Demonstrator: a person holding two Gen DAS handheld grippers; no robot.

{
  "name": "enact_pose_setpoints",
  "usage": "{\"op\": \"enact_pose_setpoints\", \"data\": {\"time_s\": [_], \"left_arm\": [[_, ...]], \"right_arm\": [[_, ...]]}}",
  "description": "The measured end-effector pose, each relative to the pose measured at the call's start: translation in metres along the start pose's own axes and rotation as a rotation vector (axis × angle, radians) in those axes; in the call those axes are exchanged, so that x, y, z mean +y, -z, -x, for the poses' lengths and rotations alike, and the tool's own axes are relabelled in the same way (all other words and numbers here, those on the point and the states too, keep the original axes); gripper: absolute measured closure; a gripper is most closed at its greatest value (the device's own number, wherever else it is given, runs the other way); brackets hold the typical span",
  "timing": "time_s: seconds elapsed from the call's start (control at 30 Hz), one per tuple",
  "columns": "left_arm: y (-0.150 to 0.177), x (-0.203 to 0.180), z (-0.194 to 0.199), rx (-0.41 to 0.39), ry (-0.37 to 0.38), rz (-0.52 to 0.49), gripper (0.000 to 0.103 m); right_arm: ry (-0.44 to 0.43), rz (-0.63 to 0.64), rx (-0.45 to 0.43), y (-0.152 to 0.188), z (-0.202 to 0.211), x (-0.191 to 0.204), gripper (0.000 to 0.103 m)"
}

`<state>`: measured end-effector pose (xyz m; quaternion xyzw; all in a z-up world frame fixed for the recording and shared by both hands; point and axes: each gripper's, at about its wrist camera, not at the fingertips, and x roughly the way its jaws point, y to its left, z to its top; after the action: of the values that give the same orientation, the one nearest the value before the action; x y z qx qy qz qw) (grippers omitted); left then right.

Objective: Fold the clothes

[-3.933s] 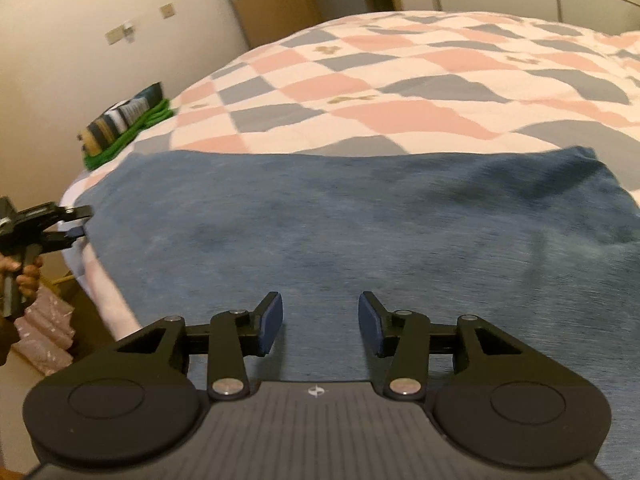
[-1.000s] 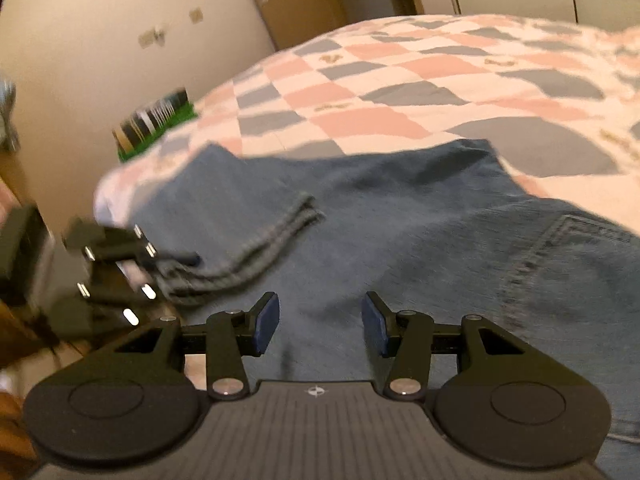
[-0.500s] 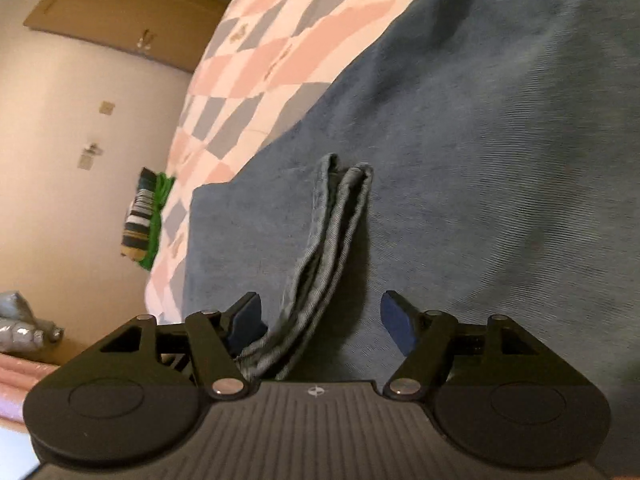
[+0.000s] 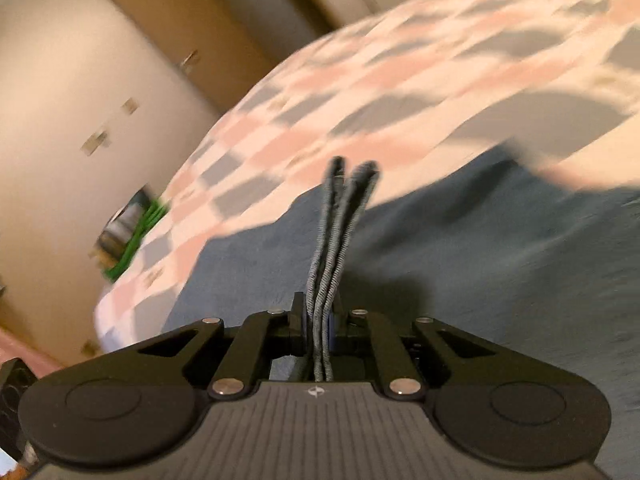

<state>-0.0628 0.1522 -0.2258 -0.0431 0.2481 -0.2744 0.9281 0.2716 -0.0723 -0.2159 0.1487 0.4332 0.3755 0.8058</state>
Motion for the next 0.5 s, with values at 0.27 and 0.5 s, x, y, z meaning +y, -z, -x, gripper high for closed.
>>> {"op": "enact_pose_setpoints", "data": {"time_s": [0.27,0.5], "left_arm": [[-0.014,-0.012,-0.048,0.193,0.106,0.011,0.102],[-0.043,-0.022,-0.042,0.219,0.144,-0.071,0.086]], "right_arm": [[0.123,-0.134,-0.042,0.009,0.078,-0.08,0.094],[0.176,-0.179,-0.04,0.016,0.092,-0.112,0.094]]}}
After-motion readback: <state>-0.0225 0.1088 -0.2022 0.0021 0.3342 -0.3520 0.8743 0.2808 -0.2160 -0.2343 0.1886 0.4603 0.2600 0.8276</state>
